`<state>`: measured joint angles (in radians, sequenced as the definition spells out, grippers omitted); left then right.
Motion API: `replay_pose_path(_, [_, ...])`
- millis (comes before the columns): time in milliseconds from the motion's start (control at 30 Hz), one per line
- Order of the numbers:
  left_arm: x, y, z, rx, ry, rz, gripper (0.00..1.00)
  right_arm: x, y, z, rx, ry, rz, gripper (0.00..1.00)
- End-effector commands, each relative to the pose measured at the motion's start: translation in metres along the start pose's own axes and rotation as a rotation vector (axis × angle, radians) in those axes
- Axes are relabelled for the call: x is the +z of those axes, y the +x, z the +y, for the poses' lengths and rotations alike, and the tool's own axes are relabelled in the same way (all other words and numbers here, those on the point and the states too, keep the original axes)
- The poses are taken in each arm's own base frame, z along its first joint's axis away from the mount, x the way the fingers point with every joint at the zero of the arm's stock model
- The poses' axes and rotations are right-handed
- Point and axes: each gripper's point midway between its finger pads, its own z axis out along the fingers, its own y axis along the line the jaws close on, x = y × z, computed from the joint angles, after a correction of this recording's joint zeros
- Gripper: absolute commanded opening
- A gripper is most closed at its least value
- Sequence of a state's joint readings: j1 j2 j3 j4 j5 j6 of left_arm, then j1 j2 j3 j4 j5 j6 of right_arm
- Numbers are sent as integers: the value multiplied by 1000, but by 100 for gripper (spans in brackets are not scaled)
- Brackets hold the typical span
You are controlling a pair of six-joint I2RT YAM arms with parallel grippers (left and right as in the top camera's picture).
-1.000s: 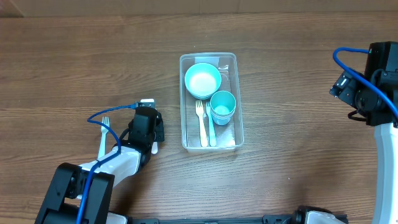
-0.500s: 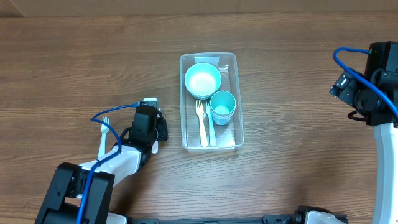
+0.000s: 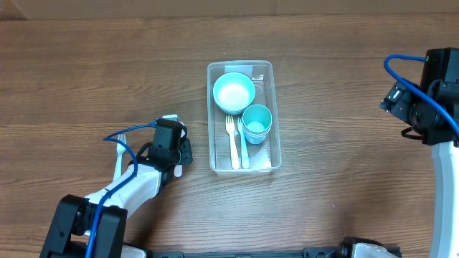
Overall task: Pack container
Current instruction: 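Move the left gripper to the white spoon and grasp it, then carry the white spoon into the container and release it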
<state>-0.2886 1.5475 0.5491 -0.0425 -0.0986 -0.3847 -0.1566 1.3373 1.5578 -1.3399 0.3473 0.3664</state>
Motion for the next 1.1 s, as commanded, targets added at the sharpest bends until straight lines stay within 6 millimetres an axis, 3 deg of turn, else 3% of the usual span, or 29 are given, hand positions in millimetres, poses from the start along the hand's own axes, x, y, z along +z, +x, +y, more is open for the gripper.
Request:
replay_pose_path(0, [8, 91, 27, -14, -70, 285, 34, -4, -5, -3, 14, 4, -21, 100])
replay_pose_path(133, [8, 92, 21, 50, -50, 285, 33, -4, -5, -3, 14, 4, -21, 100])
replay_pose_path(267, [11, 85, -3, 213, 4, 225, 35, -4, -5, -3, 14, 4, -21, 100])
replay_pose_path(333, [12, 83, 0, 233, -30, 207, 34, -4, -5, -3, 14, 4, -21, 100])
replay_pose_path(433, [12, 82, 1, 233, -34, 203, 17, -4, -5, -3, 14, 4, -21, 100])
replay_pose_path(633, [13, 74, -2, 230, -28, 182, 6, -4, -5, -3, 14, 4, -21, 100])
replay_pose_path(833, [5, 38, -20, 220, 0, 111, 7, -4, -5, -3, 14, 4, -21, 100])
replay_pose_path(900, [-5, 20, -25, 217, -5, 77, 7, -4, -5, -3, 14, 4, -21, 100])
replay_pose_path(1067, [-51, -37, -40, 228, -8, -5, 7, -4, -5, -3, 14, 4, -21, 100])
